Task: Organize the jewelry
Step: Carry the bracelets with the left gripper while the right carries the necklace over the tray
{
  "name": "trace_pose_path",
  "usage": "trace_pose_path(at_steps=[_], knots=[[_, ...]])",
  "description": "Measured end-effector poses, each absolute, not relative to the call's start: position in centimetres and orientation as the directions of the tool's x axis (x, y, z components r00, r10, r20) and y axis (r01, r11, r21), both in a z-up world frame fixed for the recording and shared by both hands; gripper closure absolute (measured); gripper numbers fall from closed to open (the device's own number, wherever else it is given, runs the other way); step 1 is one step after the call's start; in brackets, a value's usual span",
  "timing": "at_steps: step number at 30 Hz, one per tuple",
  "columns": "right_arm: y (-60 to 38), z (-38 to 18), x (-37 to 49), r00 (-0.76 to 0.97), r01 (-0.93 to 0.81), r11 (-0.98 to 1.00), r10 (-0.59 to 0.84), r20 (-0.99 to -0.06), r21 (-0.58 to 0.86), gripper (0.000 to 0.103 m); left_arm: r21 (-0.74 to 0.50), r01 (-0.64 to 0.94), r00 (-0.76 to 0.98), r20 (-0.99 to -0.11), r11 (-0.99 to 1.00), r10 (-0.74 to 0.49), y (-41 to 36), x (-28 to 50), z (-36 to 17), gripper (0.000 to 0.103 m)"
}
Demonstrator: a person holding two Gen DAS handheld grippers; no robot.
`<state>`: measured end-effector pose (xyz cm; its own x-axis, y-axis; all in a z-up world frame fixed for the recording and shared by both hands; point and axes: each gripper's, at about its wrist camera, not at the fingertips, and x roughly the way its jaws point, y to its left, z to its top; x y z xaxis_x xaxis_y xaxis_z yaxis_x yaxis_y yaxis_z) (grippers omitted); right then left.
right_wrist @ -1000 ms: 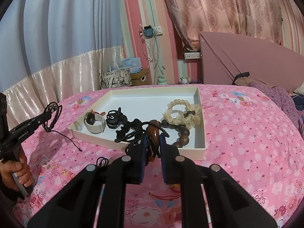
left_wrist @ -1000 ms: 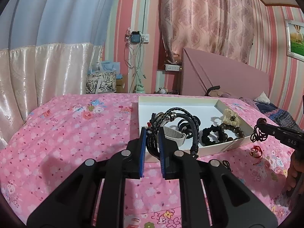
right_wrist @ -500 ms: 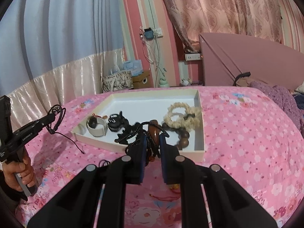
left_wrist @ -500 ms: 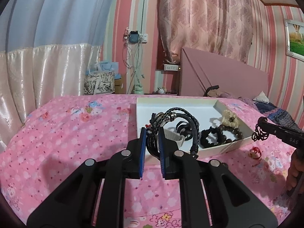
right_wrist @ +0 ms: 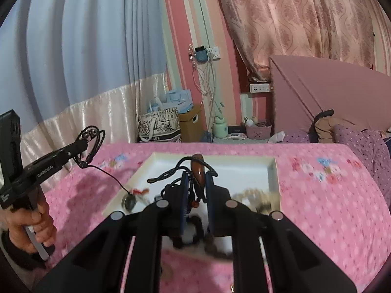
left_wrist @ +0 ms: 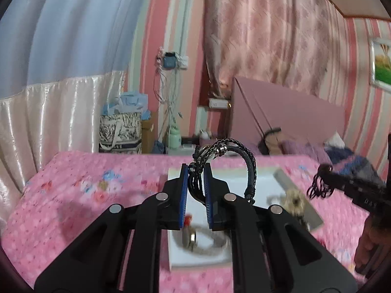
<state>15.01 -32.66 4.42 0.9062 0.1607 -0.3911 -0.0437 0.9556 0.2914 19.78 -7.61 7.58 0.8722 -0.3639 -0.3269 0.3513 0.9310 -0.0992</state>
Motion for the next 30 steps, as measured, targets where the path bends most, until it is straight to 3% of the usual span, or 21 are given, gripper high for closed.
trace_pose_path(at_steps=[4, 9, 15, 20, 30], knots=[[-32.8, 4.3, 18.2, 0.903, -0.026, 0.947, 0.159, -0.398, 0.32, 0.09, -0.158, 0.314, 0.862, -0.365, 0.936, -0.351, -8.7, 23.6, 6.5, 0.092], [-32.3, 1.7, 22.6, 0.858, 0.001, 0.942, 0.172, -0.484, 0.336, 0.09, -0.205, 0.276, 0.825, -0.451, 0.939, -0.341, -10.5, 27.7, 3.0, 0.092], [-30.9, -2.6, 26.2, 0.762, 0.035, 0.948, 0.18, -0.622, 0.318, 0.09, -0.191, 0.27, 0.73, -0.598, 0.944, -0.33, -12.4, 30.5, -1.1, 0.092], [-30.3, -4.6, 27.2, 0.714, 0.049, 0.954, 0.174, -0.678, 0.296, 0.09, -0.14, 0.255, 0.67, -0.688, 0.957, -0.279, -13.5, 31.5, -3.6, 0.092], [-30.1, -5.7, 27.8, 0.69, 0.074, 0.965, 0.133, -0.711, 0.252, 0.09, -0.026, 0.253, 0.663, -0.723, 0.967, -0.192, -14.8, 31.1, -4.4, 0.092]])
